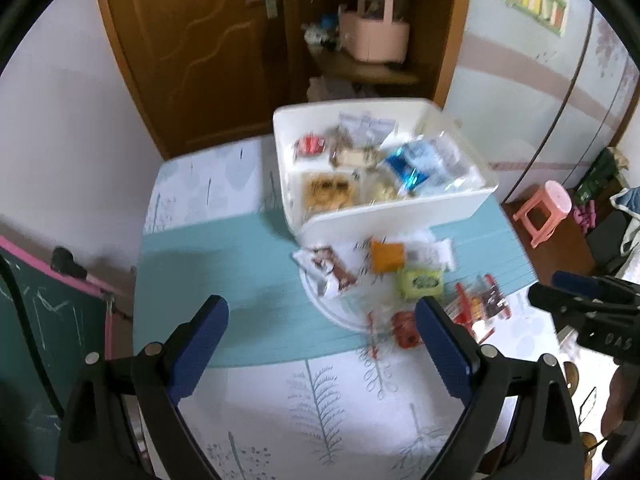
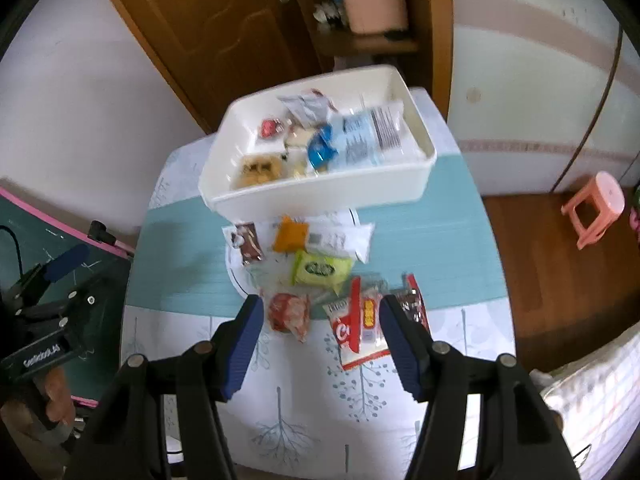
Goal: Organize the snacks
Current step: 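Move both tools back over the remaining snacks, then grasp the brown chocolate wrapper with the left tool while the right tool grasps the dark clear bag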
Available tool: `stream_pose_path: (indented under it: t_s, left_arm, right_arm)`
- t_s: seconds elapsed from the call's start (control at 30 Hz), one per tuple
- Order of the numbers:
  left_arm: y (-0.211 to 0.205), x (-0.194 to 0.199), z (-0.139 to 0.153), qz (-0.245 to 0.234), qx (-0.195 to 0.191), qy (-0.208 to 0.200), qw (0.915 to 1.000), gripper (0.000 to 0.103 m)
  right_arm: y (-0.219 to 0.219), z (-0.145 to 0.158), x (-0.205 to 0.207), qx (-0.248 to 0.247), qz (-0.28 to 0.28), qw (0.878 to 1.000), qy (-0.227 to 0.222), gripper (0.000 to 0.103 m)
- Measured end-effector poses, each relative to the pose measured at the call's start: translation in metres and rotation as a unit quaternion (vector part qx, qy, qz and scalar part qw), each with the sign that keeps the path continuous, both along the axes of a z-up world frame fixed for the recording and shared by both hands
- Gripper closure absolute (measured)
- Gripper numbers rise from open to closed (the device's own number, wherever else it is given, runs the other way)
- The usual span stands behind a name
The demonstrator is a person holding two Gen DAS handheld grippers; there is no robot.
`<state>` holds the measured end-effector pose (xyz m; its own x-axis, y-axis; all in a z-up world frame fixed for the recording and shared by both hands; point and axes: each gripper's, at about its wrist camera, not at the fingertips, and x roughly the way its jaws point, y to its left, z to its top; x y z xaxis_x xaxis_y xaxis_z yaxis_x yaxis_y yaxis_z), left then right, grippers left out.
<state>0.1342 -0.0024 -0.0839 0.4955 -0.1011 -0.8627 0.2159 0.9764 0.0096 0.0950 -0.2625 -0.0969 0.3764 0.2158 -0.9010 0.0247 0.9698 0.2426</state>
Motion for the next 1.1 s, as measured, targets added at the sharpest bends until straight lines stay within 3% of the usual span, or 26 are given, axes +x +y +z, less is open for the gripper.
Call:
stream_pose_path:
  t_s: [0.4, 0.6, 0.83, 1.1]
  left_arm:
    - [0.008, 0.044, -0.080, 0.042, -0.011, 0.085, 0.9954, 0.009]
    - [0.013, 0.074, -0.115, 0.068, -0.016, 0.112, 0.9912, 0.009]
    - [0.019, 0.100, -0.144, 0.100, -0.041, 0.136, 0.9848, 0.009]
    - [0.017, 0.117, -0.165, 0.126, -0.051, 0.150, 0.9793, 0.009]
  right_arm:
    - [-0.032, -0.079, 0.023, 0.003, -0.005, 0.998, 0.069, 0.042]
    - [-0.034, -0.106, 0.028, 0.000, 0.026, 0.996, 0.091, 0.043]
    - [-0.047, -0.124, 0.034, 0.013, -0.003, 0.995, 0.100, 0.043]
    - [-0.046, -0.149, 0.041, 0.015, 0.001, 0.992, 0.124, 0.041]
